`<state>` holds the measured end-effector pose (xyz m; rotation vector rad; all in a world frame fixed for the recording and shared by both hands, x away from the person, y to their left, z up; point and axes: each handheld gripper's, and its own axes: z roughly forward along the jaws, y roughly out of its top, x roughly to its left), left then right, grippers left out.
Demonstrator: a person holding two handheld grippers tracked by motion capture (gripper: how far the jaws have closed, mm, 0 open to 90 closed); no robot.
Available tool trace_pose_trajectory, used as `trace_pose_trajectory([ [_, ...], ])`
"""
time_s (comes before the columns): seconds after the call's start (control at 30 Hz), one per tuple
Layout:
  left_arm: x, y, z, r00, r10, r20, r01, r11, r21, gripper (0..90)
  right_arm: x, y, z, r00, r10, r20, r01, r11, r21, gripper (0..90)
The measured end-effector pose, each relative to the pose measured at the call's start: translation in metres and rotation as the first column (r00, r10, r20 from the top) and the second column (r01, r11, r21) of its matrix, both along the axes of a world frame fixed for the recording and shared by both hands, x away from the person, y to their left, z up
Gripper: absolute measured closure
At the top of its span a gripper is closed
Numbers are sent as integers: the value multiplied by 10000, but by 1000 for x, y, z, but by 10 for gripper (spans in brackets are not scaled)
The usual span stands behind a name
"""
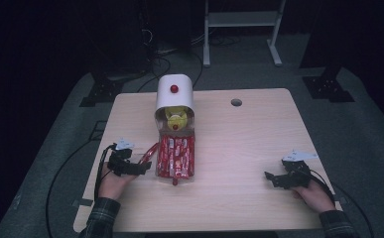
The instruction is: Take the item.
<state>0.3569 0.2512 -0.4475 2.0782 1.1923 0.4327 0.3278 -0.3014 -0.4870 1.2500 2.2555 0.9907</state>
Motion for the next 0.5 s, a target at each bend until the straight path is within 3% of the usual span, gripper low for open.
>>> trace_pose_trajectory([
  [0.5, -26, 7, -4, 9995, -276, -141, 278, 9995, 118, 0, 0, 0, 0, 10000, -6, -4, 6, 10000, 0, 114],
])
